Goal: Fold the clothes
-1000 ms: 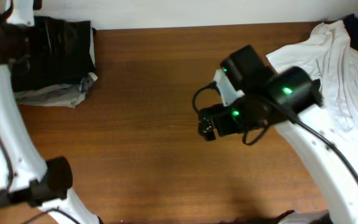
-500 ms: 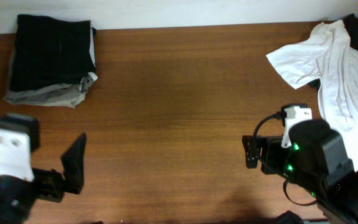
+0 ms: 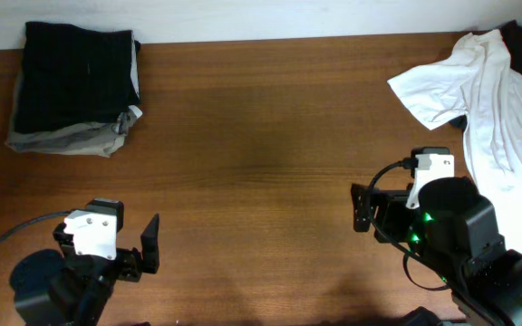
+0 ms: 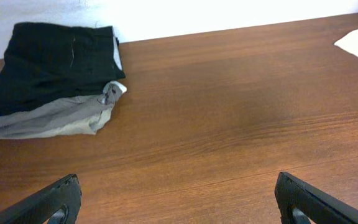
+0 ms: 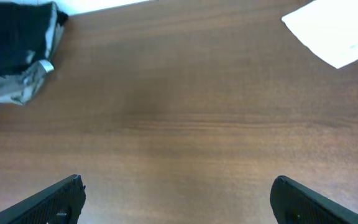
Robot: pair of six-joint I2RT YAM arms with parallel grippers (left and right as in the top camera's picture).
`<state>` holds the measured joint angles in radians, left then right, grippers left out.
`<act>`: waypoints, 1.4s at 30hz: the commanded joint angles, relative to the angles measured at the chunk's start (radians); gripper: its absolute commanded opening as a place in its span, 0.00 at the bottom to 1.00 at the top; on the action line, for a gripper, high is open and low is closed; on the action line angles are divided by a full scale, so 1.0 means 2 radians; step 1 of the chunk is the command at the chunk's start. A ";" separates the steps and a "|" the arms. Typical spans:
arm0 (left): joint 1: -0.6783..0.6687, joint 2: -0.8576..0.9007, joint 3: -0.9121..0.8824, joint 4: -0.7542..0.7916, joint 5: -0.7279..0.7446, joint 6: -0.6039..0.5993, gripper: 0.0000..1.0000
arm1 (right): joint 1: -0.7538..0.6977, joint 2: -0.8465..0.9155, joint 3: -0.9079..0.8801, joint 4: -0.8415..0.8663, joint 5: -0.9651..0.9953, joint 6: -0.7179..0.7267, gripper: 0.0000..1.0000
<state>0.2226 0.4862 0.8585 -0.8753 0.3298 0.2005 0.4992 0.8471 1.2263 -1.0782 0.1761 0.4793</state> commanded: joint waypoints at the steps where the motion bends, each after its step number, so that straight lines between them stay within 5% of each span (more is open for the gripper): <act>1: 0.001 -0.004 -0.004 0.003 -0.019 -0.002 0.99 | 0.002 -0.002 -0.002 0.011 0.012 0.004 0.99; 25: 0.001 -0.004 -0.004 0.001 -0.019 -0.002 0.99 | -0.017 -0.010 -0.021 0.011 0.036 -0.001 0.99; 29: 0.001 -0.004 -0.004 0.001 -0.019 -0.002 0.99 | -0.133 -0.091 -0.163 0.145 -0.035 -0.016 0.99; 32: 0.001 -0.004 -0.004 0.001 -0.019 -0.002 0.99 | -0.192 -0.201 -0.349 0.347 -0.092 -0.068 0.99; 36: 0.001 -0.004 -0.004 0.001 -0.019 -0.002 0.99 | -0.236 -0.294 -0.517 0.515 -0.134 -0.068 0.99; 42: 0.001 -0.004 -0.004 0.001 -0.019 -0.002 0.99 | -0.247 -0.394 -0.610 0.563 -0.138 -0.083 0.99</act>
<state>0.2226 0.4812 0.8532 -0.8742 0.2981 0.2005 0.0143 0.1219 0.0265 0.0574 -0.0780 0.3576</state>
